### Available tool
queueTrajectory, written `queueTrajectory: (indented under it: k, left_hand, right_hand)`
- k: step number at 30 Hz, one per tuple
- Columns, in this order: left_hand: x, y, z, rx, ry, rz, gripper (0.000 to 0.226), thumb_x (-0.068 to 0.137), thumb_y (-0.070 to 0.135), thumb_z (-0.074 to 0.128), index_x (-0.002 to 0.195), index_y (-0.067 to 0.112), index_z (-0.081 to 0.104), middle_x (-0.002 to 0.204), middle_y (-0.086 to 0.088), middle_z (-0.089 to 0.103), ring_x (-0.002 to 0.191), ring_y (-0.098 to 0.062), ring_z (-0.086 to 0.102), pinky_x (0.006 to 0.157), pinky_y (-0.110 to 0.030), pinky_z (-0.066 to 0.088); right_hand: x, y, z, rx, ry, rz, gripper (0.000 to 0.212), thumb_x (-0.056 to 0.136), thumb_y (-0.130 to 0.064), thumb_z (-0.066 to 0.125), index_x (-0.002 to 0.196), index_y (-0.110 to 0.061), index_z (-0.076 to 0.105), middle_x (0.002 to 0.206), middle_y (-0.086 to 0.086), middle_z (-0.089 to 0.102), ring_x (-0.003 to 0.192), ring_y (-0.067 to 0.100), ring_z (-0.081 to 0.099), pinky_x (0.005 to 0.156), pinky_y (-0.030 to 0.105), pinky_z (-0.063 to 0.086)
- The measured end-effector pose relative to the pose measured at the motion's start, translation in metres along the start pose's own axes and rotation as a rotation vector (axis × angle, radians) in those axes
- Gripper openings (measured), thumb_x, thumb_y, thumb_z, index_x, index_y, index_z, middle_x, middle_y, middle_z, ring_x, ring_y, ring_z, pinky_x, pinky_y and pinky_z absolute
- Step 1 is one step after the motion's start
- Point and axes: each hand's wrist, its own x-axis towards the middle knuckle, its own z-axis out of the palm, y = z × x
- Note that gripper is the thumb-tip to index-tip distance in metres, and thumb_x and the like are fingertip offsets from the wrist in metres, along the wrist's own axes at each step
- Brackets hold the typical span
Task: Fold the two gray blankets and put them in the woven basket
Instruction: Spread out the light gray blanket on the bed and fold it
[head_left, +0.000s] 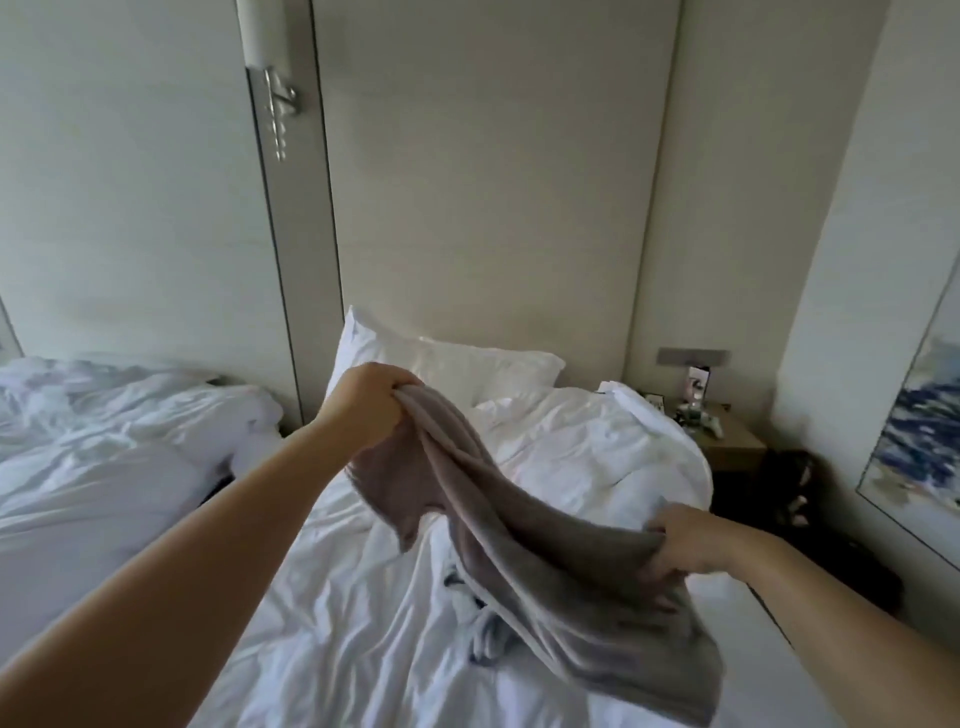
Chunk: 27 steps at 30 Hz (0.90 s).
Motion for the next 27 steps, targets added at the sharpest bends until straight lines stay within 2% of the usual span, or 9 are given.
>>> queueTrajectory:
  k: [2,5,10,13,15,18,22,25,27]
  left_hand:
    - [-0.002,0.012,0.0,0.009,0.011,0.032,0.04,0.071,0.002,0.049,0.083,0.031,0.073,0.068,0.022,0.058,0.073,-0.008,0.055,0.061,-0.009,0.035]
    - [-0.005,0.034,0.002,-0.079,0.006,0.055,0.044,0.071,-0.001,0.045,0.08,0.034,0.07,0.07,0.024,0.056,0.071,-0.003,0.052,0.058,0.0,0.033]
    - [-0.005,0.061,0.002,-0.325,-0.199,-0.074,0.045,0.071,-0.004,0.051,0.086,0.036,0.067,0.088,0.014,0.059,0.076,-0.004,0.054,0.061,-0.014,0.04]
    - [-0.005,0.065,0.0,-0.587,-0.352,-0.16,0.041,0.075,-0.007,0.056,0.09,0.028,0.071,0.089,0.003,0.066,0.082,-0.013,0.06,0.073,-0.02,0.05]
    - [-0.004,0.069,0.003,-0.797,-0.347,-0.267,0.038,0.082,-0.007,0.051,0.094,0.022,0.071,0.086,-0.005,0.066,0.077,-0.015,0.06,0.069,-0.019,0.052]
    - [-0.003,0.076,0.008,-0.972,-0.297,-0.401,0.037,0.09,-0.007,0.042,0.11,0.015,0.064,0.095,-0.01,0.064,0.082,-0.016,0.062,0.064,-0.02,0.056]
    - [-0.002,0.084,0.012,-1.184,-0.271,-0.586,0.046,0.089,-0.017,0.026,0.11,0.011,0.057,0.105,-0.012,0.059,0.097,-0.024,0.061,0.063,-0.029,0.055]
    - [-0.002,0.086,0.011,-1.259,-0.21,-0.657,0.045,0.093,-0.015,0.024,0.108,0.01,0.057,0.097,-0.01,0.06,0.081,-0.018,0.061,0.048,-0.023,0.055]
    - [0.002,0.082,0.008,-1.283,-0.138,-0.648,0.045,0.094,-0.014,0.023,0.108,0.013,0.057,0.099,-0.009,0.06,0.079,-0.017,0.059,0.043,-0.018,0.051]
  right_hand:
    - [0.007,-0.001,0.004,0.057,0.121,0.028,0.011,0.068,-0.014,0.065,0.062,-0.016,0.056,0.067,0.002,0.058,0.066,0.017,0.059,0.052,0.022,0.043]
    - [0.014,-0.012,-0.002,0.097,0.441,0.007,0.018,0.084,-0.011,0.05,0.071,-0.009,0.062,0.078,0.007,0.063,0.079,0.023,0.06,0.065,0.03,0.043]
    - [0.0,-0.054,-0.027,0.546,0.929,-0.042,0.019,0.088,-0.006,0.043,0.079,-0.002,0.06,0.076,0.008,0.057,0.084,0.031,0.055,0.063,0.031,0.038]
    - [-0.01,-0.077,-0.041,0.588,1.046,-0.005,0.027,0.087,-0.01,0.045,0.108,-0.002,0.06,0.107,0.016,0.061,0.106,0.034,0.054,0.083,0.034,0.042]
    - [-0.018,-0.093,-0.042,0.372,0.981,-0.019,0.036,0.084,-0.014,0.051,0.12,-0.009,0.055,0.117,0.014,0.056,0.114,0.032,0.049,0.089,0.034,0.042]
    - [-0.033,-0.126,-0.029,0.522,0.649,-0.319,0.017,0.088,-0.028,0.055,0.093,-0.016,0.066,0.09,-0.001,0.068,0.087,0.019,0.061,0.074,0.029,0.046]
    - [-0.049,-0.158,0.006,0.604,0.266,-0.424,0.061,0.062,-0.079,0.055,0.088,-0.025,0.066,0.083,-0.009,0.072,0.077,0.008,0.069,0.069,0.025,0.05]
    - [-0.039,-0.152,0.031,0.458,0.231,-0.371,0.044,0.066,-0.06,0.068,0.097,-0.029,0.059,0.088,-0.01,0.068,0.079,0.006,0.066,0.064,0.02,0.048]
    - [-0.028,-0.141,0.04,0.406,0.244,-0.277,0.012,0.076,-0.031,0.067,0.079,-0.026,0.057,0.073,-0.007,0.061,0.065,0.007,0.059,0.055,0.018,0.045]
